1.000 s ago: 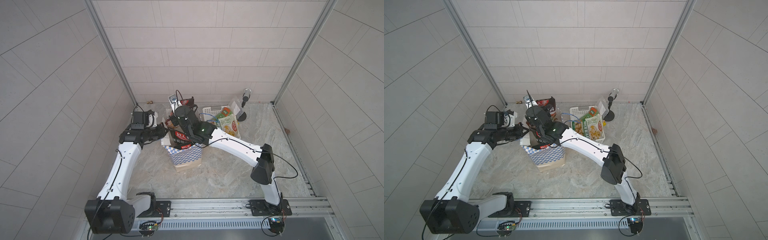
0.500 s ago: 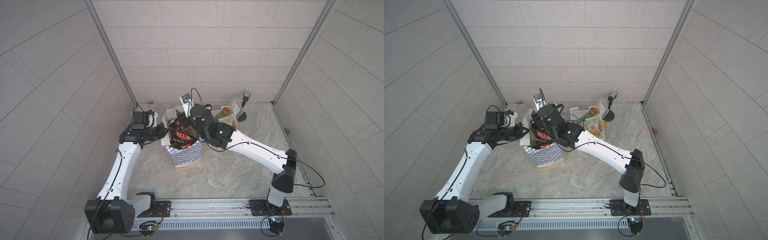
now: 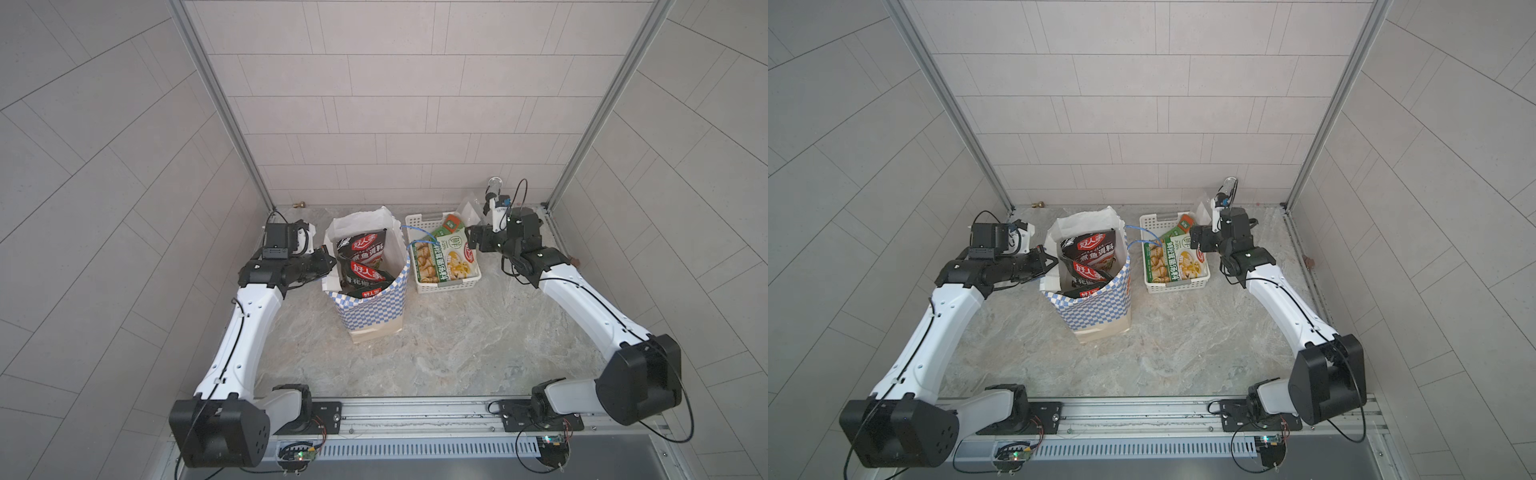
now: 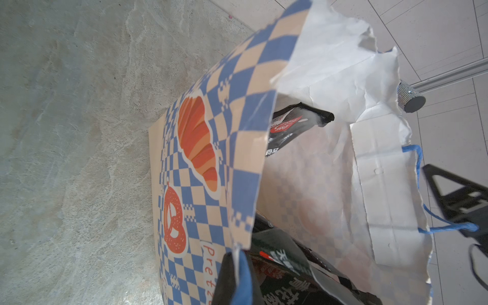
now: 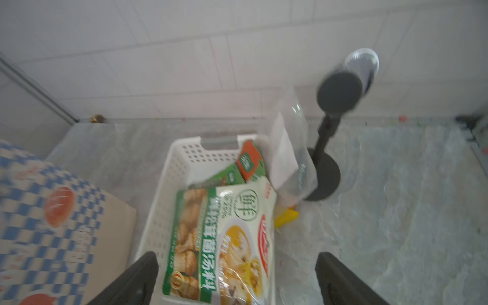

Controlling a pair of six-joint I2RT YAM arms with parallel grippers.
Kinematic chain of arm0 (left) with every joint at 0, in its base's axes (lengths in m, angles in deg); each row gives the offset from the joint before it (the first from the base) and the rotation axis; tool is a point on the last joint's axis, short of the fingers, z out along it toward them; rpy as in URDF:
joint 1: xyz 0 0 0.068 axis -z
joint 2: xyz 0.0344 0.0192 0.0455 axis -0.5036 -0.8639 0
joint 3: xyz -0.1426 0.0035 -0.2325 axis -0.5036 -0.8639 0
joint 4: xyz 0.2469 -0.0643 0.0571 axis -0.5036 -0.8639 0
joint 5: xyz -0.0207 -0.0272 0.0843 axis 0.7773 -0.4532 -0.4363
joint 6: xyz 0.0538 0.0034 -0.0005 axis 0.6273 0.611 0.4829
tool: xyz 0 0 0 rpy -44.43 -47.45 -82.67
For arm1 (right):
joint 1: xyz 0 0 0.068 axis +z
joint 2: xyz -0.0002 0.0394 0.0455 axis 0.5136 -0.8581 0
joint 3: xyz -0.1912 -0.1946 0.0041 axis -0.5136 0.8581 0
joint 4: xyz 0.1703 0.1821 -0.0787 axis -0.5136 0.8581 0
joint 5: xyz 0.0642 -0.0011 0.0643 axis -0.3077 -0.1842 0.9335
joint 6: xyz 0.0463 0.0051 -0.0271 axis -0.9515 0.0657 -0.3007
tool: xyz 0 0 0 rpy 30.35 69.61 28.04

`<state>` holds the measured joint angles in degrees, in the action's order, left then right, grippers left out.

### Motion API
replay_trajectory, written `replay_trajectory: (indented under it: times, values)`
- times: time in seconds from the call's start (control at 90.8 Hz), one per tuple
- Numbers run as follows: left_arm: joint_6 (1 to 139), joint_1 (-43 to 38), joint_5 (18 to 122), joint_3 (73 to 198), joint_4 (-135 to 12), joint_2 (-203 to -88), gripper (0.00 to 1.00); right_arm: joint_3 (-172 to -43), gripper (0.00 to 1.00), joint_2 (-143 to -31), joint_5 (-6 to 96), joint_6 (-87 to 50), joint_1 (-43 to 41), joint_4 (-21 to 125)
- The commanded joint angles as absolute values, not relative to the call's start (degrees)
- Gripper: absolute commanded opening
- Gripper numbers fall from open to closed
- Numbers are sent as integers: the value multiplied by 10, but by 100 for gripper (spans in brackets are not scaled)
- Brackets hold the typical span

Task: Place the condiment packets inside the bag
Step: Pick up the condiment packet from the storage box.

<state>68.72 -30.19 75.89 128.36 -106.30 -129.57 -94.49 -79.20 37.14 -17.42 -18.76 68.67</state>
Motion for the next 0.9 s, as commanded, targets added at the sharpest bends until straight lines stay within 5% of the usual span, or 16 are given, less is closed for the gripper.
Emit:
replay_trajectory:
  times: [0.0,0.165,0.363,0.649,0.76,0.815,0.892]
  values:
    - [692,-299,762,1285,-1071,-1301,0,-927,95,-826,447,-200,-210,648]
    - [692,-298,764,1287,-1072,-1302,4,-940,82,-903,469,-204,-212,629]
    - [696,-299,762,1289,-1075,-1298,9,-969,32,-945,461,-205,-211,632]
    - [688,-298,763,1304,-1090,-1297,20,-982,32,-970,425,-192,-211,649]
    - [681,-298,748,1323,-1113,-1297,30,-991,16,-982,426,-186,-211,654]
    - [675,-299,748,1333,-1121,-1297,37,-997,0,-982,427,-184,-211,660]
    - [667,-298,766,1342,-1120,-1293,47,-1003,0,-974,429,-178,-211,665]
